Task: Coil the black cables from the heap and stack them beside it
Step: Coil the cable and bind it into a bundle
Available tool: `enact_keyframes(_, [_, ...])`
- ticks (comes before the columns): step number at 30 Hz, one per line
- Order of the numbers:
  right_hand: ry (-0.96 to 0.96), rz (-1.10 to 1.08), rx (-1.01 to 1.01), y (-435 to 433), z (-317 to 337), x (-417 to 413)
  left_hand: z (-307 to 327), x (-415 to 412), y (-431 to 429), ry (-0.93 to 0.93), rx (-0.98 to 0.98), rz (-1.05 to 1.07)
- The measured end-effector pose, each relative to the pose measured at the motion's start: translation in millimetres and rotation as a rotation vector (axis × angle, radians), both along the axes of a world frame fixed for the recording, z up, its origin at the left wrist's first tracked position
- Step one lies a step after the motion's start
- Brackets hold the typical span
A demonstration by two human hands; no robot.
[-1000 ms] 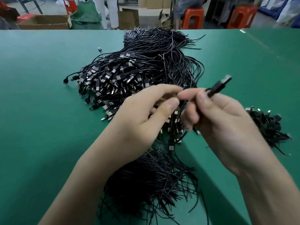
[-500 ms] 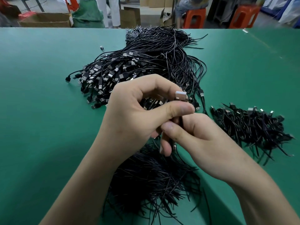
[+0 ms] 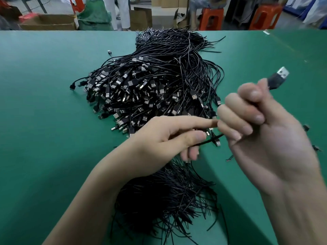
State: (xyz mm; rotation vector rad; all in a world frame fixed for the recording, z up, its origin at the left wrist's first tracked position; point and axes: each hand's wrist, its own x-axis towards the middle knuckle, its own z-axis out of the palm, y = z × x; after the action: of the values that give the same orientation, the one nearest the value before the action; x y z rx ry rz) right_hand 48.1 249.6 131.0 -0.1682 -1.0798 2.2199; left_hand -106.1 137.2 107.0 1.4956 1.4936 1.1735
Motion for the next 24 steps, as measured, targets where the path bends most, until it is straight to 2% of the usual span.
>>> enact_keyframes(3, [0.131, 0.214, -0.07, 4, 7, 8, -3, -7, 0, 0.241, -0.037, 0.029])
enact_keyframes(5, [0.191, 0.399, -0.078, 1, 9, 10, -5, -9, 1, 0.307, -0.038, 0.104])
enact_keyframes(6, [0.155, 0.452, -0.018, -2, 8, 11, -5, -11, 1, 0.315, -0.007, 0.156])
enact_keyframes(10, [-0.328, 0.507, 0.462, -13, -4, 9, 6, -18, -5, 0.405, 0.16, 0.277])
enact_keyframes(12, [-0.57, 0.486, 0.617, -16, -14, 4, 15, -20, -11, 0.466, 0.2, 0.325])
enact_keyframes(14, [-0.709, 0.411, 0.676, -20, -21, -6, 20, -19, -14, 0.52, 0.218, 0.362])
enact_keyframes(16, [-0.683, 0.297, 0.576, -21, -29, -13, 24, -12, -14, 0.557, 0.197, 0.388])
enact_keyframes(20, [-0.403, 0.136, 0.153, -10, -38, -20, 28, 6, -11, 0.501, 0.17, 0.396])
enact_keyframes(22, [-0.254, 0.121, -0.023, -1, -37, -18, 27, 13, -10, 0.479, 0.127, 0.352])
enact_keyframes(24, [-0.098, 0.155, -0.115, 7, -33, -18, 23, 15, -10, 0.495, 0.075, 0.326])
